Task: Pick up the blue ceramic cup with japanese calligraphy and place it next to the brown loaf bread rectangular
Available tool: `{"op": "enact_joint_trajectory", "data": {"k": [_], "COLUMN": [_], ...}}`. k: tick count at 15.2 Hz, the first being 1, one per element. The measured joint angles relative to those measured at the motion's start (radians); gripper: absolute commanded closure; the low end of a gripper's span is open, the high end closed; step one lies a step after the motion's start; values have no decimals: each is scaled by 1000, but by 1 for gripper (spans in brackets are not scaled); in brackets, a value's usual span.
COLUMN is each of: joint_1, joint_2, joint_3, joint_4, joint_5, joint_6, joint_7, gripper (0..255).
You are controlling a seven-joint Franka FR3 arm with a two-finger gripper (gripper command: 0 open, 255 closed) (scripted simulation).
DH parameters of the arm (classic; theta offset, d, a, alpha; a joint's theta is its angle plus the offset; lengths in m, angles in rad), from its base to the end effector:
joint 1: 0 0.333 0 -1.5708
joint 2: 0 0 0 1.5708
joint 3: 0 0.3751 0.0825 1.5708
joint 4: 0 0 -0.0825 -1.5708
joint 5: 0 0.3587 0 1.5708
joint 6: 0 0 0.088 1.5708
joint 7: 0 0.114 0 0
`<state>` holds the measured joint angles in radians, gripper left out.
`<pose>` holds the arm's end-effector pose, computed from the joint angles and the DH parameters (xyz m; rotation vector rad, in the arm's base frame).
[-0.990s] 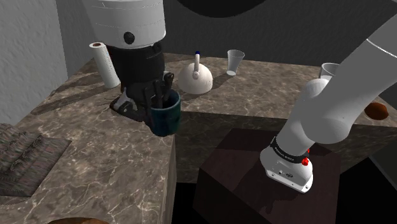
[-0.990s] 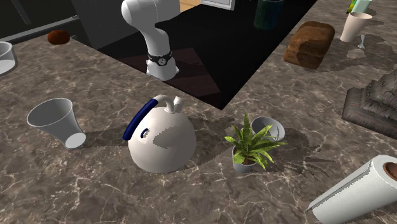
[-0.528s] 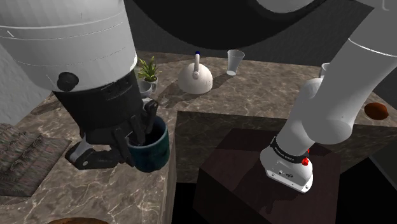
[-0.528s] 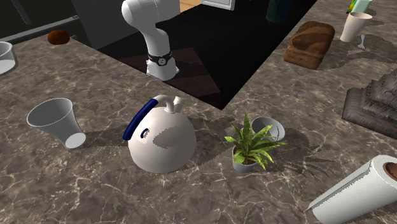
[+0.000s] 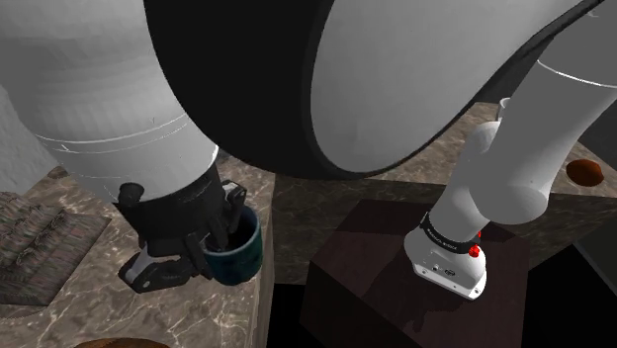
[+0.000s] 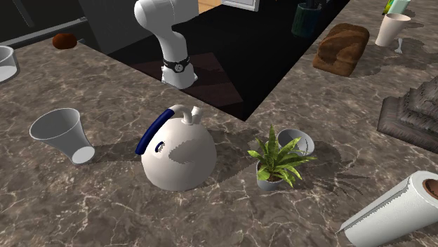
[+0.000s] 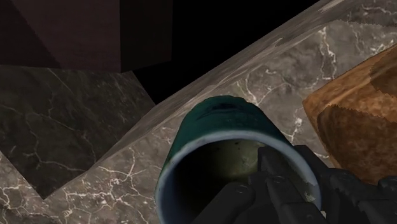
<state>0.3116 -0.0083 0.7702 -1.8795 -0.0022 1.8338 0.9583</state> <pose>0.2483 0.4690 0.5630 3.0976 0.1923 -0.0219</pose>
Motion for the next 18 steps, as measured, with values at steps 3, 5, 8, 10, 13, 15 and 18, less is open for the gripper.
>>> {"op": "enact_joint_trajectory", "data": {"k": [3,5,8,10,13,15,18], "joint_1": [1,1,4,5,7,10,14], "joint_2": [5,13,26,35,51,67,86], "joint_3": [1,2,4,4,5,6,6], "joint_4": [-36,-55,-83,-104,-132,-146,-170], "joint_5": [-3,-10,-19,-26,-39,-51,-68], "joint_6": [39,65,101,129,168,193,230], "joint_7": [3,7,15,21,30,40,54], "gripper": [255,255,255,255,255,255,255]}}
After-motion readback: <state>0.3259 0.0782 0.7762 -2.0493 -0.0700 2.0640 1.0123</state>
